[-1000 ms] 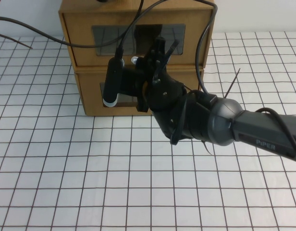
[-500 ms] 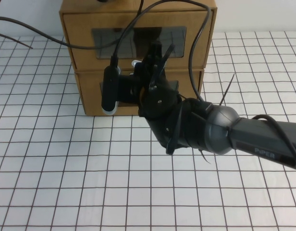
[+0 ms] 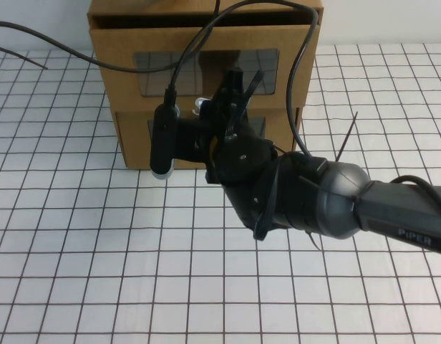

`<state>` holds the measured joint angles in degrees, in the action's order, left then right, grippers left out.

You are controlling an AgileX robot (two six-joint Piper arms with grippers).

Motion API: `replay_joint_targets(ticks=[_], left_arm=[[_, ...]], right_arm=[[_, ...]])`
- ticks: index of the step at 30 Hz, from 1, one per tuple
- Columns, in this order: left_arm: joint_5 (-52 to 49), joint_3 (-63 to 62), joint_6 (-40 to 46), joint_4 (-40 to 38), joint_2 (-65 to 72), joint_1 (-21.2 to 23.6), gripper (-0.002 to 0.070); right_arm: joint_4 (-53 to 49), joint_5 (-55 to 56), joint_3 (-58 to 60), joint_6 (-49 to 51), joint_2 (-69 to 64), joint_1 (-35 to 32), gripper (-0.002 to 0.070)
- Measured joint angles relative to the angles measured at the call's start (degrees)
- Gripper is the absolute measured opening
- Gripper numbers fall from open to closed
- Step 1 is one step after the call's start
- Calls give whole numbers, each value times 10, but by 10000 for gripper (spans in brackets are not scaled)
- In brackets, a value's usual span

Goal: Open the shoe box
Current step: 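Pull the top drawer of the cardboard box fully open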

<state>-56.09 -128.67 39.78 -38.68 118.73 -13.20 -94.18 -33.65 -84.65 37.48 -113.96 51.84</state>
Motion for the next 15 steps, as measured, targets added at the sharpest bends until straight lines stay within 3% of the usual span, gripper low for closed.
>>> replay_joint_targets(ticks=[15], left_arm=[[0,0,-2,0,0,0,-2]], right_arm=[[4,-4,22,-1,13,9,7]])
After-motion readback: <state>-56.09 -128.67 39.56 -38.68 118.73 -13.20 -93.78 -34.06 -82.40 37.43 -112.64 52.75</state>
